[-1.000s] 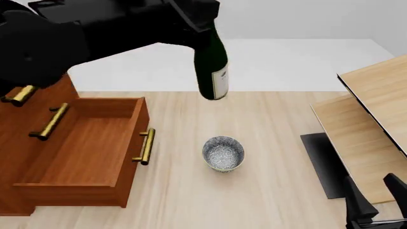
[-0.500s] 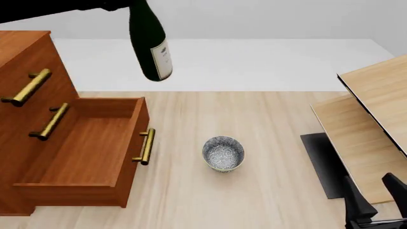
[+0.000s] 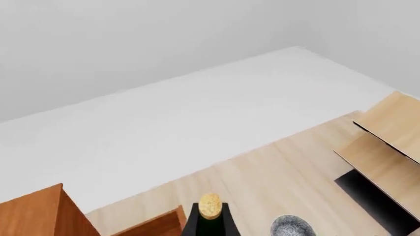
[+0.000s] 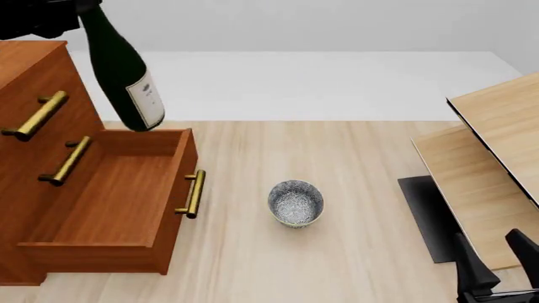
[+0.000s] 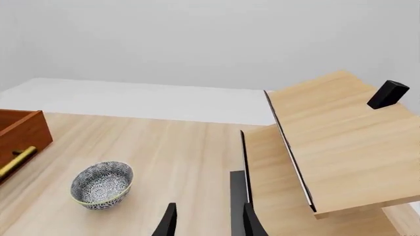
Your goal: Put the wine bottle in the bottom drawer of the cabinet.
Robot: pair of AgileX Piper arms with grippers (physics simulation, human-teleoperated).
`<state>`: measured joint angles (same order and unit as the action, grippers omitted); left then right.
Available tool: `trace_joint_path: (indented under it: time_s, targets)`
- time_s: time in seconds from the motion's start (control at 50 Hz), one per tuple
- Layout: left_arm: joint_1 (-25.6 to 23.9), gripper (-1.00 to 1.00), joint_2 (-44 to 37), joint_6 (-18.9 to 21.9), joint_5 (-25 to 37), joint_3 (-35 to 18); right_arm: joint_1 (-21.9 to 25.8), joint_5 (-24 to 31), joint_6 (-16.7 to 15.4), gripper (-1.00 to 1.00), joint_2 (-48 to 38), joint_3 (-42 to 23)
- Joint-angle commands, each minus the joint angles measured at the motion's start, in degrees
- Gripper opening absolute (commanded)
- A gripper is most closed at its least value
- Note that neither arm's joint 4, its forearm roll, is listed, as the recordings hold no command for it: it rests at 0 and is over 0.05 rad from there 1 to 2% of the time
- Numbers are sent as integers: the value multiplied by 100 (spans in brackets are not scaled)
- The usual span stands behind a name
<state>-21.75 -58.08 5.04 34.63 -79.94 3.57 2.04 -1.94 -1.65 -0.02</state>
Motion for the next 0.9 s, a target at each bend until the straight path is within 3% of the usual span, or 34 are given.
trace_joint_path:
  time_s: [0.02,0.34,0.6,0.9]
  targets:
    - [359,-100,383,-17,344,120,-38,-20,8,100,-24,0]
    - [609,-100,503,-76,634,267,-20,25,16,100,25,0]
    - [673,-100,691,-137,601,840,-15,11,22,100,12,0]
    - [859,-100,715,-277,547,1069,-29,34,24,100,20,0]
